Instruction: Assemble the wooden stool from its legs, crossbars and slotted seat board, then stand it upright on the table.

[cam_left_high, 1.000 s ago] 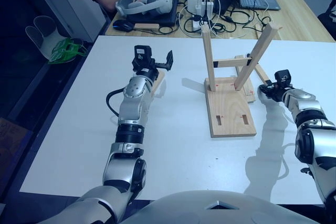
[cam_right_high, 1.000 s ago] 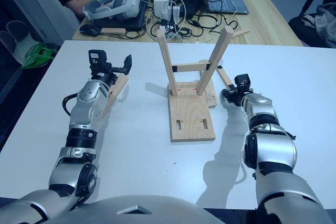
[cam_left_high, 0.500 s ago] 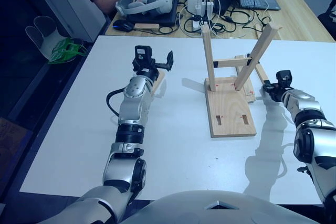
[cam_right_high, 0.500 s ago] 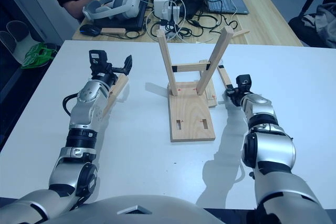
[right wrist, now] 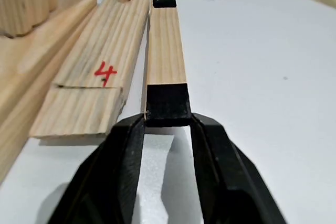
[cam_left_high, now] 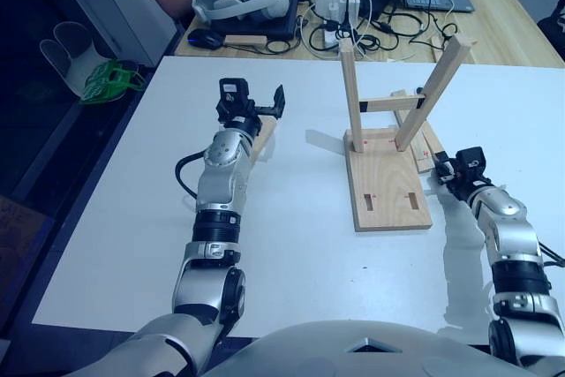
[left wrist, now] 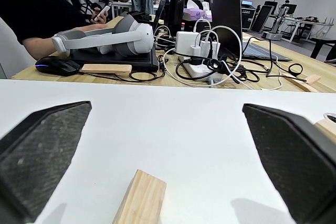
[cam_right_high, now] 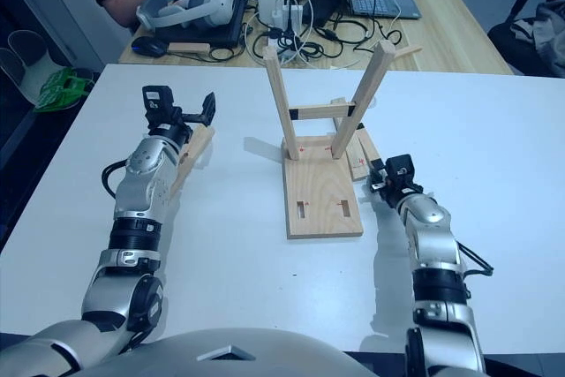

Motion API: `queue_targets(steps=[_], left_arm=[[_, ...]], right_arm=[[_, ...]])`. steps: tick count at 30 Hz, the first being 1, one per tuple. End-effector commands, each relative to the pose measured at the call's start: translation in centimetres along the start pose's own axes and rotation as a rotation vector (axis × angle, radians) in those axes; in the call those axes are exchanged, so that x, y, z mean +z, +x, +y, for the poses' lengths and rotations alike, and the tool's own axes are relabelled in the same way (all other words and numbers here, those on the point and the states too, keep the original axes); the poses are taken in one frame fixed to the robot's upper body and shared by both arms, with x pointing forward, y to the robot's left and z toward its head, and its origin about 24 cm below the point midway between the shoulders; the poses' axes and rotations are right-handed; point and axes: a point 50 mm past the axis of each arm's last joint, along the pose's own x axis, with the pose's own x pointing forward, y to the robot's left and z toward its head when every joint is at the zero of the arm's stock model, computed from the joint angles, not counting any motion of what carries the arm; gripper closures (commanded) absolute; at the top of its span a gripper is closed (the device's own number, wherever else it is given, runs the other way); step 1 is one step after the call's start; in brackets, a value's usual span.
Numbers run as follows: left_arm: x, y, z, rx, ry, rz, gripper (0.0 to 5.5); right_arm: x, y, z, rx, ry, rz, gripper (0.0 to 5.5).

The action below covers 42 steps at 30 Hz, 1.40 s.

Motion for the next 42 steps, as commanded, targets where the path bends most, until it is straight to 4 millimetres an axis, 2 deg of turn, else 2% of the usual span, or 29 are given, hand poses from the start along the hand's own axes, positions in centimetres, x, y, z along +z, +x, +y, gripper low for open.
queue_targets(steps=[1,4,8,11,14,16,18,20,22,27,31,37,42], left_arm=[[-0.1,-0.1,0.2,0.021,-0.002,-0.007,0.10],[-0.2,-0.2,0.1,0.020,-0.007,-0.012,0.10],[0.0,-0.2,0.2,0.031,-0.015,-0.026,0.10],[0.9,-0.1,0.4,0.058,-0.034,-0.062,0.10],[5.4,0.7,0.4,0.061,-0.078,-0.192,0.10],[8.8,1.2,0.0,0.011,-0.117,-0.279,0.10],[12.3,1.4,-1.1,-0.110,-0.218,-0.362,0.10],[15.3,1.0,-3.0,-0.320,-0.359,-0.421,0.10],[16.6,0.5,-4.0,-0.456,-0.445,-0.436,0.10],[16.6,-0.6,-4.4,-0.631,-0.599,-0.393,0.77],[16.8,-1.0,-4.4,-0.685,-0.648,-0.382,1.45],[17.9,-1.3,-4.7,-0.740,-0.703,-0.397,2.47],[17.8,-1.7,-5.5,-0.785,-0.716,-0.376,3.35]], right_arm=[[3.1,-1.0,-0.7,-0.154,-0.118,-0.117,4.21],[4.1,-1.4,-1.2,-0.242,-0.205,-0.173,4.21],[7.6,-2.0,-2.3,-0.386,-0.406,-0.364,4.21],[10.5,-2.7,-2.8,-0.460,-0.494,-0.517,4.21],[14.6,-3.5,-2.0,-0.434,-0.583,-0.730,4.21],[16.0,-3.8,-1.1,-0.382,-0.625,-0.820,4.21],[17.0,-4.0,0.4,-0.276,-0.653,-0.907,4.21],[17.8,-4.1,2.2,-0.113,-0.548,-0.965,4.21],[18.6,-4.3,3.5,0.022,-0.442,-0.990,4.21],[21.0,-5.2,5.3,0.185,-0.352,-1.054,4.21],[22.2,-5.5,6.0,0.264,-0.270,-1.060,4.21],[21.9,-5.6,7.4,0.387,-0.235,-1.012,4.21],[21.0,-5.4,8.5,0.463,-0.258,-0.966,4.21]])
